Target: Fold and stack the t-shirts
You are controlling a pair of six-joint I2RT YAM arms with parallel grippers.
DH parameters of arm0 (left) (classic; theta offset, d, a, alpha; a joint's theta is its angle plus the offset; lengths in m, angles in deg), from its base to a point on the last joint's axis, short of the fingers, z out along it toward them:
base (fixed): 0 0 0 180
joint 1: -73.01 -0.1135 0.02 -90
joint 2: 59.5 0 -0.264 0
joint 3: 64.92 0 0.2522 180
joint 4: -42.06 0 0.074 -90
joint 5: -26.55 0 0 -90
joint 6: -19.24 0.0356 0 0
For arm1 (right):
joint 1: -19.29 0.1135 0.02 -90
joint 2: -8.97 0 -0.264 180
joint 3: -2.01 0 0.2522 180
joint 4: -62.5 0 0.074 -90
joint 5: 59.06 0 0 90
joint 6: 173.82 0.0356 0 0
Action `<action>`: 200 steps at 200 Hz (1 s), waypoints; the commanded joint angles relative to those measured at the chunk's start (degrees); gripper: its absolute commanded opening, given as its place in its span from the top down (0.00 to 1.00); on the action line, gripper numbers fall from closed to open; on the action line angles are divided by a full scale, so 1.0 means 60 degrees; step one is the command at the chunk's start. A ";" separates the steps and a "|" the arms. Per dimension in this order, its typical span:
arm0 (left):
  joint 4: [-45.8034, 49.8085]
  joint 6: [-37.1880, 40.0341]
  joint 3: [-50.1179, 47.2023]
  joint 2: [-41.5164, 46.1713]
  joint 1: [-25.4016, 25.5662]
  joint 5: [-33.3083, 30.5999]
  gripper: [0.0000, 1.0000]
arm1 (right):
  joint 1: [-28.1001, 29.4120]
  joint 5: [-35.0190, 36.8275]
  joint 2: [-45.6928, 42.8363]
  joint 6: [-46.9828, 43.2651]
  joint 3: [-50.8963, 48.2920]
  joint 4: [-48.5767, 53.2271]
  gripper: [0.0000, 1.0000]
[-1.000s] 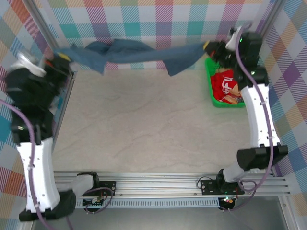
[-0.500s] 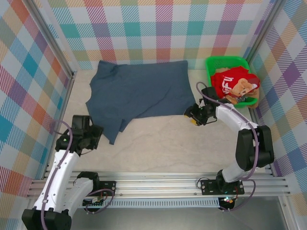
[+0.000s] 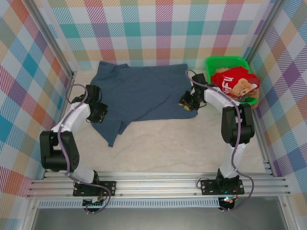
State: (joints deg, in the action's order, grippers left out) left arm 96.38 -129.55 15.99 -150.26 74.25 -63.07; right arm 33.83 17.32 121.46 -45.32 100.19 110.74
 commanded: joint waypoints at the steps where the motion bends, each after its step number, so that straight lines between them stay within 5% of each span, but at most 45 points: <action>1: 0.0942 0.0549 0.0494 -0.0058 0.0066 0.0018 0.80 | 0.0088 0.0602 -0.0197 -0.0221 0.0165 0.0938 0.64; 70: 0.1942 0.0775 -0.2464 0.1814 0.2795 0.0752 0.60 | -0.0285 0.1784 -0.1005 -0.0102 -0.1552 0.1074 0.63; 105: 0.1937 0.1537 -0.2900 0.1244 0.3046 0.0308 0.52 | -0.0386 0.2044 -0.0356 -0.0334 -0.1094 0.1080 0.63; 180: 0.0714 0.2814 -0.2681 -0.0009 0.2883 -0.2006 0.59 | -0.0403 0.2454 0.0995 -0.0675 0.0145 0.1597 0.66; 200: 0.0264 0.3036 -0.2626 -0.0460 0.2812 -0.2081 0.77 | -0.0403 0.2431 0.1119 -0.0667 0.0242 0.1632 0.76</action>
State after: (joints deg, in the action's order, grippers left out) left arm 101.74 -114.68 -0.88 -150.26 91.69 -71.88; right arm 31.47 31.37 126.50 -48.40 99.87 119.28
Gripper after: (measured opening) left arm 0.338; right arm 0.308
